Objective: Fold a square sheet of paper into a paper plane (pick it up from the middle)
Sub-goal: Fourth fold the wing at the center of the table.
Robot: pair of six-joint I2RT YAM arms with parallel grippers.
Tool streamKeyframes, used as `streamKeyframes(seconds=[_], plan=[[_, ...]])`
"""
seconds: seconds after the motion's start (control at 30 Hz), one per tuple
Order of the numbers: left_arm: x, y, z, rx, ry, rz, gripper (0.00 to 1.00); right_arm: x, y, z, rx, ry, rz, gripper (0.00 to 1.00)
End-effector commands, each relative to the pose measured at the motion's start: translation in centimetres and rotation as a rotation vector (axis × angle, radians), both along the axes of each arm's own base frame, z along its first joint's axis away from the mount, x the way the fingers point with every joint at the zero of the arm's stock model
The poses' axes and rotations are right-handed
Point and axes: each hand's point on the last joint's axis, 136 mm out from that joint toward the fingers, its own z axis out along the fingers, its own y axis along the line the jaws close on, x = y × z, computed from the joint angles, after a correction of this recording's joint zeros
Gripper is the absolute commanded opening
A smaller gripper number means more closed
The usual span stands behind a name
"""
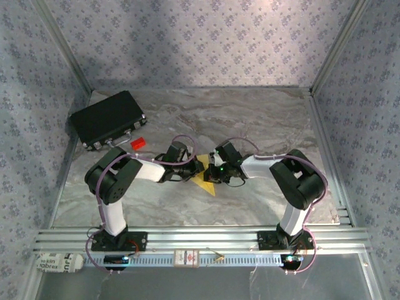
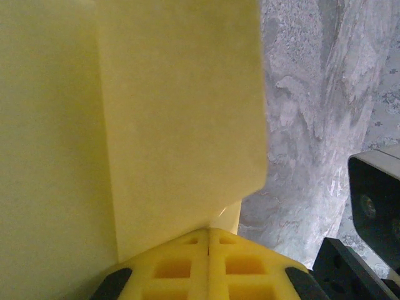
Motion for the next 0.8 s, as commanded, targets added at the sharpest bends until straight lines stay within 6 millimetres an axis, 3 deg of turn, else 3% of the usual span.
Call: streamKeyframes(seconds=[0.0, 0.1, 0.33, 0.77], plan=[[-1.0, 1.7, -2.5, 0.088, 0.054, 0.022, 0.05, -2.5, -2.3, -3.5, -0.087, 0.099, -0.031, 0.01], [-0.9, 1.8, -2.5, 0.089, 0.054, 0.024, 0.05, -3.4, -2.9, -3.8, -0.084, 0.111, -0.04, 0.0], [-0.8, 2.1, -2.6, 0.092, 0.057, 0.031, 0.05, -4.6, -2.8, -2.2, -0.034, 0.095, 0.019, 0.01], [-0.9, 2.2, -2.9, 0.099, 0.067, 0.03, 0.05, -7.8, -4.9, -1.6, -0.053, 0.111, 0.071, 0.0]])
